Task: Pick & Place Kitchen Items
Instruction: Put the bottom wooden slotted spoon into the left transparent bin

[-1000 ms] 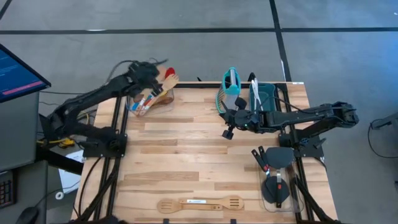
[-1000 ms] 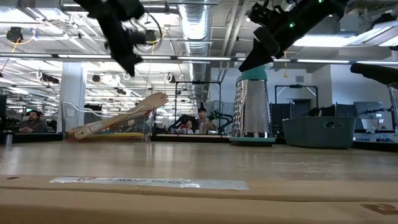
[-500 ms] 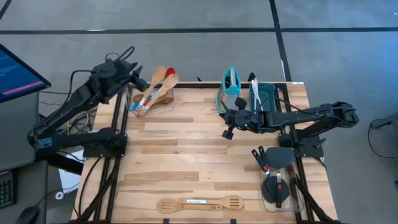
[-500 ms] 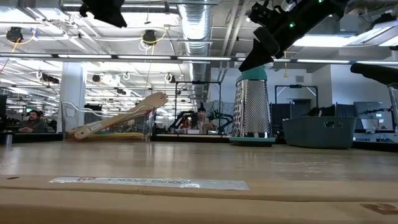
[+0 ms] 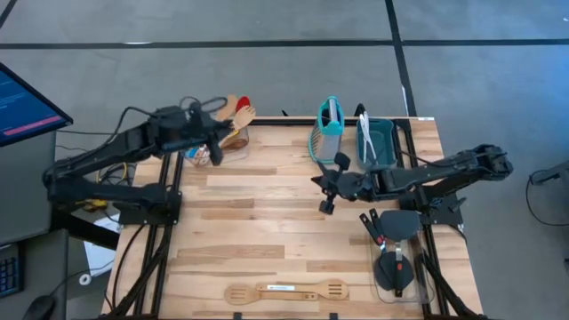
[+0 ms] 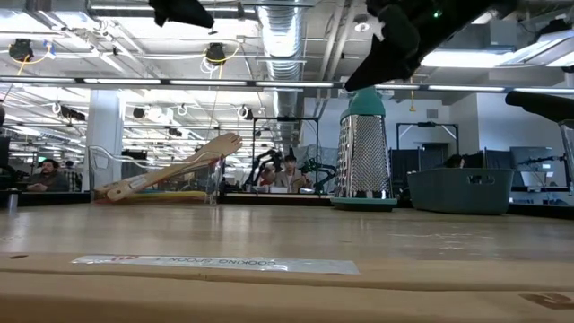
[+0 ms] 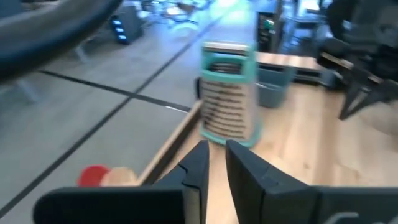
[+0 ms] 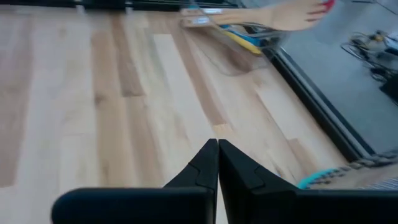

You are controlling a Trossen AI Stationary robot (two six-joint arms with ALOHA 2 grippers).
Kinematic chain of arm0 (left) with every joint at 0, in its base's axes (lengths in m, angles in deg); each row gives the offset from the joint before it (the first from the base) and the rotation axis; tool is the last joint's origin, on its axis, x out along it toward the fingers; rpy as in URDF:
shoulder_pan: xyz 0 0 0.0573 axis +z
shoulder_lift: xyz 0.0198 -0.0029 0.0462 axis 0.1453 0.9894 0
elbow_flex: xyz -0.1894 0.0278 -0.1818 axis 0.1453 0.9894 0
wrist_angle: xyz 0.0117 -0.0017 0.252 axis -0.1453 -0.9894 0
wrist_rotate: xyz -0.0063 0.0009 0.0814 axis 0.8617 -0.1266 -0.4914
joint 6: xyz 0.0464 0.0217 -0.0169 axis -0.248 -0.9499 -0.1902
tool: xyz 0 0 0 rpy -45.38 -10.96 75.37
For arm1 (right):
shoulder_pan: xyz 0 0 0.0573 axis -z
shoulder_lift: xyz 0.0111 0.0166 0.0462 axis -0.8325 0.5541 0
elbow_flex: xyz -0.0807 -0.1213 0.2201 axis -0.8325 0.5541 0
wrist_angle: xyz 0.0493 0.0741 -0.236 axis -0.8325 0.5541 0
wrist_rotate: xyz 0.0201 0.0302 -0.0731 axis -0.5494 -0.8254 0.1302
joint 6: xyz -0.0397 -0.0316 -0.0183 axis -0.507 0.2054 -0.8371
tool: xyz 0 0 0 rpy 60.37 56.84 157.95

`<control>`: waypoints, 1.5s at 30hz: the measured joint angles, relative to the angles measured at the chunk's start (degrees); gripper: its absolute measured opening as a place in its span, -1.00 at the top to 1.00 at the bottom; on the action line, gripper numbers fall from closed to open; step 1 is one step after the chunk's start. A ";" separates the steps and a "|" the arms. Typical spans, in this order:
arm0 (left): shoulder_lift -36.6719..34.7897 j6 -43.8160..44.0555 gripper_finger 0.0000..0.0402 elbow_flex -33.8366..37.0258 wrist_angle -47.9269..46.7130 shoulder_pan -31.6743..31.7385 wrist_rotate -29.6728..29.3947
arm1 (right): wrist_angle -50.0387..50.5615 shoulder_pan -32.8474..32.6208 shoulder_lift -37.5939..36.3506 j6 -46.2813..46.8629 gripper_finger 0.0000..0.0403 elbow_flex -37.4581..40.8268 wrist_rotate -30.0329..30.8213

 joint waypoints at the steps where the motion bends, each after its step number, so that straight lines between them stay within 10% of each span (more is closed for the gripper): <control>1: 0.44 0.00 0.82 0.00 -0.04 -1.21 -0.02 | 0.15 -0.62 0.02 0.00 0.98 -0.22 0.00; 25: 2.09 8.79 0.99 0.00 -0.48 -31.53 -0.77 | 25.66 -15.31 2.25 24.88 1.00 -17.33 0.10; 45: 20.08 18.74 0.99 0.04 0.89 -53.80 -1.64 | 17.60 -22.33 17.22 35.61 1.00 -17.38 -5.95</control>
